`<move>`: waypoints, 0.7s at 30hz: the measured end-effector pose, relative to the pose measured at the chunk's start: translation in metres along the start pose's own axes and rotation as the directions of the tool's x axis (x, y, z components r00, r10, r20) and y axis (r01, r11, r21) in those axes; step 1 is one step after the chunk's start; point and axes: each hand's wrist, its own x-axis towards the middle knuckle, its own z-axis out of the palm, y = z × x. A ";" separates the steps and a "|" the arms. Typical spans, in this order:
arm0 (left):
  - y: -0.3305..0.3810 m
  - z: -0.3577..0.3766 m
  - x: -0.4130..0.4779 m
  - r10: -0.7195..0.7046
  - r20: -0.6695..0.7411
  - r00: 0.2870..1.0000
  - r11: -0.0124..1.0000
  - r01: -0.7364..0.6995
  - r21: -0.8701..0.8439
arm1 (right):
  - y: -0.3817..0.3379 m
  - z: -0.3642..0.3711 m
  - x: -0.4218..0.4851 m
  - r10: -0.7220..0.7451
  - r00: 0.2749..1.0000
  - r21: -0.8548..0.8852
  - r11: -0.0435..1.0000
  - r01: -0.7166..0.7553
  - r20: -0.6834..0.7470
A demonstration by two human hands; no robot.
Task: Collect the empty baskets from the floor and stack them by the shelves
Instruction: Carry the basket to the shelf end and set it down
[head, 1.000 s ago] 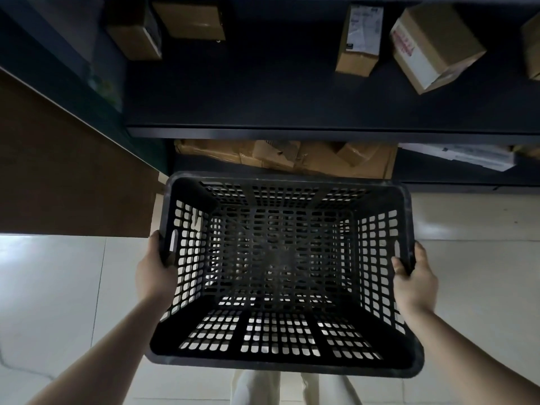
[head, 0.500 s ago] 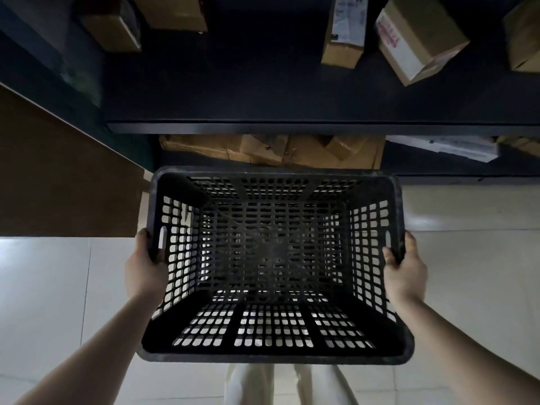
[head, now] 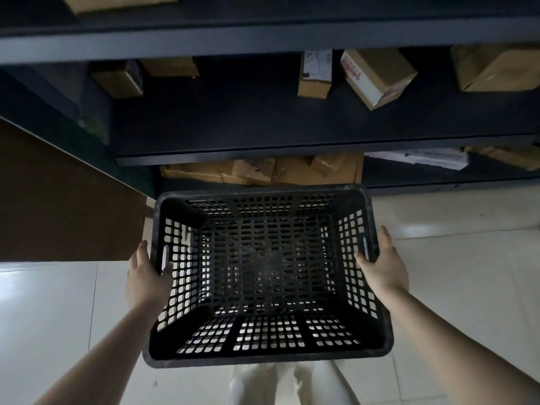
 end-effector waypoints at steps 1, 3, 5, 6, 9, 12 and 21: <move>0.010 -0.004 -0.005 0.025 0.003 1.000 1.000 -0.025 0.005 | -0.004 -0.010 -0.004 -0.018 1.000 -0.019 1.000 0.018 -0.016; 0.033 -0.012 -0.019 0.076 0.042 0.996 0.997 -0.076 0.010 | -0.011 -0.034 -0.015 -0.056 0.997 -0.054 0.997 0.054 -0.051; 0.061 -0.022 -0.037 0.131 0.097 0.987 0.991 -0.134 0.028 | -0.014 -0.062 -0.031 -0.106 0.991 -0.084 0.992 0.099 -0.084; 0.077 -0.028 -0.048 0.158 0.122 0.980 0.986 -0.164 0.039 | -0.016 -0.079 -0.042 -0.122 0.988 -0.102 0.988 0.112 -0.096; 0.131 -0.046 -0.095 0.265 0.190 0.945 0.962 -0.272 0.009 | -0.014 -0.131 -0.082 -0.198 0.975 -0.181 0.967 0.178 -0.097; 0.187 -0.061 -0.157 0.469 0.279 0.838 0.876 -0.481 -0.030 | 0.001 -0.179 -0.131 -0.205 0.966 -0.204 0.964 0.171 -0.159; 0.348 -0.094 -0.328 0.840 0.380 0.387 0.458 -0.881 -0.114 | 0.109 -0.301 -0.254 0.106 0.895 0.015 0.994 -0.111 -0.433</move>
